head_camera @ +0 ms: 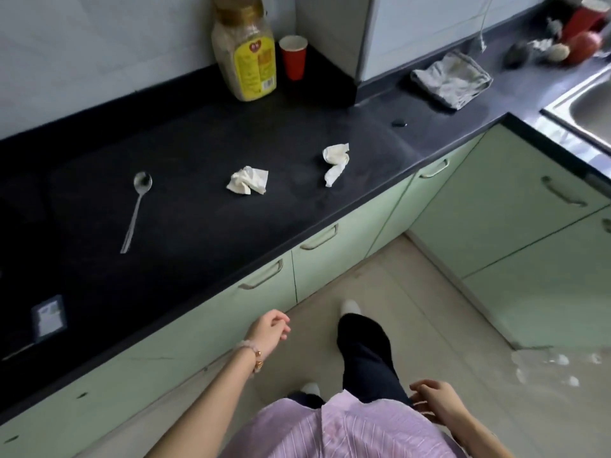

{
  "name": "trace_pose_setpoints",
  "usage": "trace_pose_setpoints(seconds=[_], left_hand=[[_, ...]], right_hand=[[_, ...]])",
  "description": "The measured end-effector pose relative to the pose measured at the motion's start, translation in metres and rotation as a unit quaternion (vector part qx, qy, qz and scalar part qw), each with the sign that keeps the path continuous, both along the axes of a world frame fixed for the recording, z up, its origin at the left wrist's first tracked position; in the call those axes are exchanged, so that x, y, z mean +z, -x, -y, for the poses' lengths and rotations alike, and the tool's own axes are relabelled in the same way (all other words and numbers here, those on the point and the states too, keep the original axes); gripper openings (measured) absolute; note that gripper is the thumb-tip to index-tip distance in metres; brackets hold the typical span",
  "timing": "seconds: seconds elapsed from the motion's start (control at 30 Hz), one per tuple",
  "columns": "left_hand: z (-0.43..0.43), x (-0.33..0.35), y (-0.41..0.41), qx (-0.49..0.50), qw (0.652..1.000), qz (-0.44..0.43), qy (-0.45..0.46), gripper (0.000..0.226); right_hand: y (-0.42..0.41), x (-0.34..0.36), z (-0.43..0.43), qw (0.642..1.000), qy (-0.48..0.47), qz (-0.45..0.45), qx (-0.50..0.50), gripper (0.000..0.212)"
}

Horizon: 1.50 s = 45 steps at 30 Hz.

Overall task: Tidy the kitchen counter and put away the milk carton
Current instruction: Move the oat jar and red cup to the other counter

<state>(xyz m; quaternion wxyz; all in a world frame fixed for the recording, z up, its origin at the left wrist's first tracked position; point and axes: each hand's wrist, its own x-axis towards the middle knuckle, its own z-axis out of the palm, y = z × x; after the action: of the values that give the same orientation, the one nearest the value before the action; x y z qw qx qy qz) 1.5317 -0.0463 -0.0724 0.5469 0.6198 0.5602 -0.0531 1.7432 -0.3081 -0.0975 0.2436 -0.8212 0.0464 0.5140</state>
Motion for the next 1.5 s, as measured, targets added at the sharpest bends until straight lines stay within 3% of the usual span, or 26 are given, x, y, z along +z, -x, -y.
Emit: trace_pose_setpoints(seconds=[0.27,0.43,0.63,0.8,1.03,1.43,1.5], left_hand=[[-0.043,0.043,-0.067,0.009,0.999,0.038,-0.029,0.023],[-0.102,0.103,-0.115,0.120,0.974,0.103,-0.166,0.021],[-0.179,0.113,-0.119,0.193,0.905,-0.058,-0.373,0.020],[-0.224,0.105,-0.104,0.163,0.909,-0.178,-0.341,0.041],[-0.266,0.088,-0.098,0.117,0.935,-0.193,-0.273,0.047],[-0.292,0.069,-0.099,0.052,0.903,-0.236,-0.356,0.044],[-0.294,0.067,-0.099,0.060,0.895,-0.243,-0.369,0.041]], right_hand=[[-0.130,0.053,-0.190,0.974,-0.140,0.044,0.174,0.017],[-0.179,0.117,-0.313,0.915,-0.273,0.038,0.294,0.031],[-0.203,0.157,-0.419,0.874,-0.356,0.031,0.329,0.028],[-0.206,0.158,-0.476,0.860,-0.377,0.046,0.341,0.028],[-0.201,0.148,-0.525,0.861,-0.386,0.068,0.323,0.028],[-0.214,0.136,-0.611,0.861,-0.363,0.173,0.310,0.022],[-0.216,0.137,-0.631,0.857,-0.354,0.211,0.310,0.042]])
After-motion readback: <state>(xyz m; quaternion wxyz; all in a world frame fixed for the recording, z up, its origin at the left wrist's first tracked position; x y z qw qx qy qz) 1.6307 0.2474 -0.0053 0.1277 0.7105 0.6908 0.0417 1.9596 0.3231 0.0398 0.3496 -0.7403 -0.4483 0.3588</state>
